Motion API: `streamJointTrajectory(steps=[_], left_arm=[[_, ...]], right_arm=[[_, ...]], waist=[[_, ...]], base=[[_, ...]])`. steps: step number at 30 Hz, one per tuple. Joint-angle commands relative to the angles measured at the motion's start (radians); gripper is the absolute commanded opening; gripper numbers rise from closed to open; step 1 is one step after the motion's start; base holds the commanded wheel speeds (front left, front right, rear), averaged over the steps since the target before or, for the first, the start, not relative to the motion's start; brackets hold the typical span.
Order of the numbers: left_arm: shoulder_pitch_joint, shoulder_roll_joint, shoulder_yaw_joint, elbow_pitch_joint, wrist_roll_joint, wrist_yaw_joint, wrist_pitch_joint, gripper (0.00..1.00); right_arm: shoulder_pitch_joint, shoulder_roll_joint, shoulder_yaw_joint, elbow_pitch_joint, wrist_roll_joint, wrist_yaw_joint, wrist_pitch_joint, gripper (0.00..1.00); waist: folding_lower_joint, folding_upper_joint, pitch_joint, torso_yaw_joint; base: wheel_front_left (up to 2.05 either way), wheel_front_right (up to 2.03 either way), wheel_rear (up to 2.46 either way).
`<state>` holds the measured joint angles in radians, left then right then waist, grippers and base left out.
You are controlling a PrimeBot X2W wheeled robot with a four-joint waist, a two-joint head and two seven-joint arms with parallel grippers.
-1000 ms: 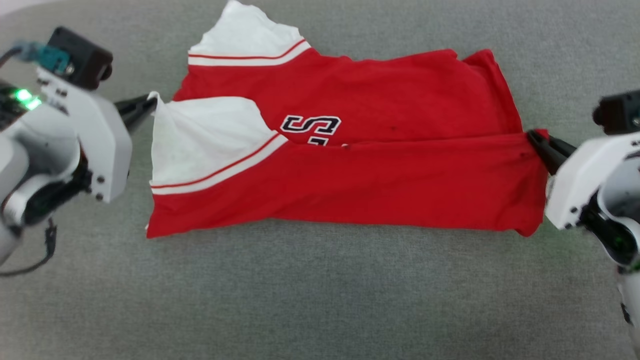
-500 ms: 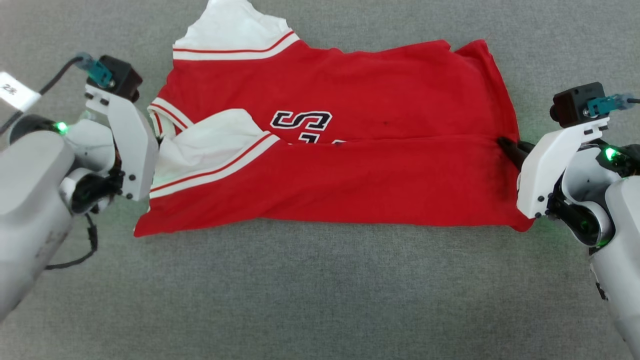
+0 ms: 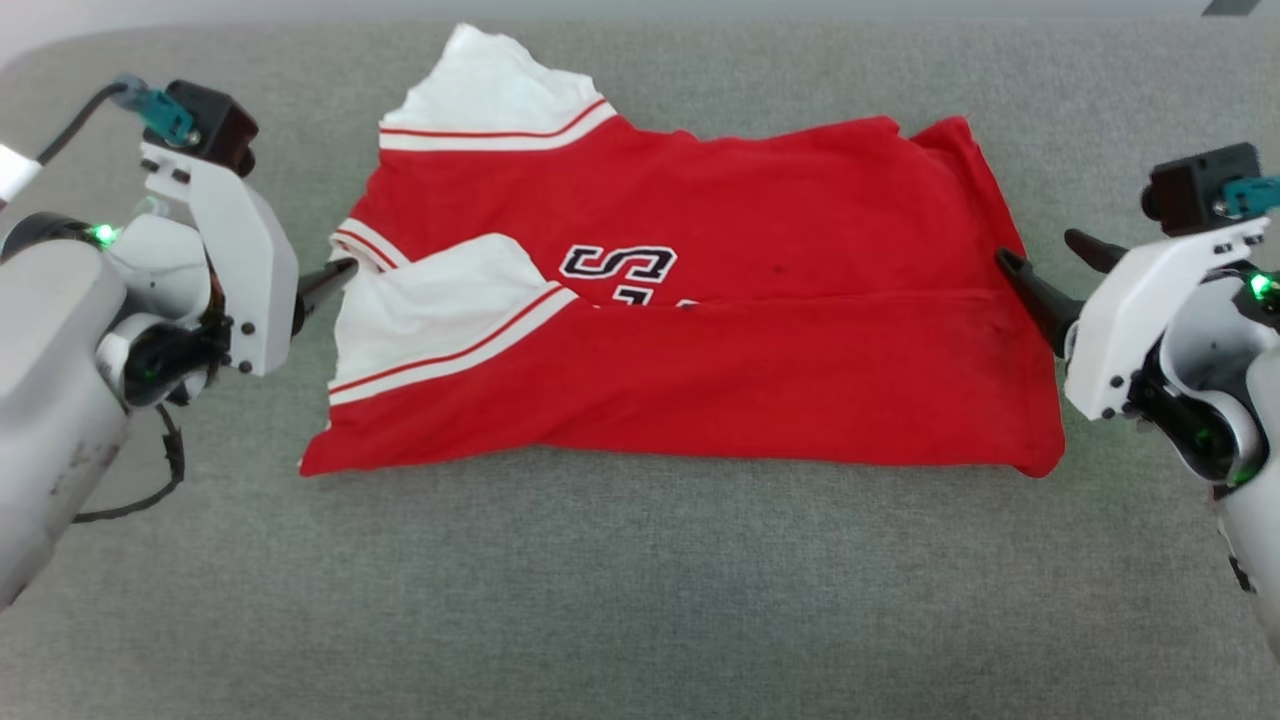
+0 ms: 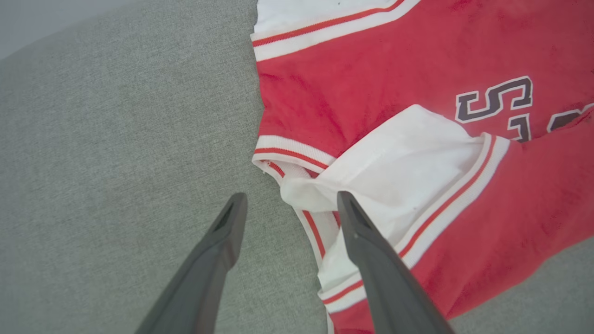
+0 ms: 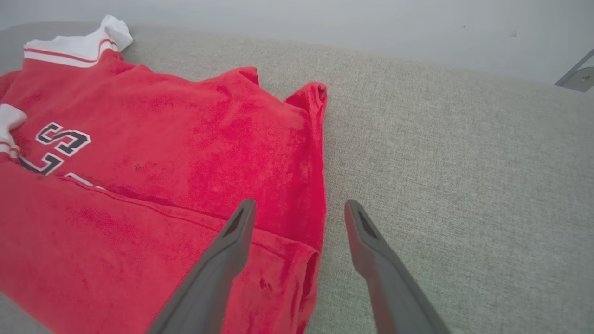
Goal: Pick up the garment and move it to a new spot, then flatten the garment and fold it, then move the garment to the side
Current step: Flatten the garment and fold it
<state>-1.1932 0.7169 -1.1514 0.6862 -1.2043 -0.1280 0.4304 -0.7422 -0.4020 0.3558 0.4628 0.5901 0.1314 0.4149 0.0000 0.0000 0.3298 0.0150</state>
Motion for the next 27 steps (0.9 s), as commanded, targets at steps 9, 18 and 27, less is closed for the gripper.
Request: streamJointTrajectory(steps=[9, 18, 27], left_arm=[[0.065, 0.06, 0.007, -0.154, -0.061, 0.072, 0.058, 1.0], [0.156, 0.125, 0.001, -0.335, -0.178, 0.24, 0.221, 1.0], [0.214, 0.165, 0.0, -0.383, -0.238, 0.334, 0.273, 1.0]], right_arm=[[0.126, -0.013, -0.077, -0.148, -0.057, -0.002, -0.147, 1.0], [0.27, 0.061, -0.209, -0.336, -0.182, -0.002, -0.302, 1.0], [0.375, 0.163, -0.315, -0.484, -0.247, -0.002, -0.273, 1.0]], waist=[[0.0, 0.0, -0.054, 0.027], [0.0, 0.0, -0.063, 0.01], [0.0, 0.0, -0.042, -0.029]], base=[[0.0, 0.0, 0.0], [0.0, 0.0, 0.0], [0.0, 0.0, 0.0]])
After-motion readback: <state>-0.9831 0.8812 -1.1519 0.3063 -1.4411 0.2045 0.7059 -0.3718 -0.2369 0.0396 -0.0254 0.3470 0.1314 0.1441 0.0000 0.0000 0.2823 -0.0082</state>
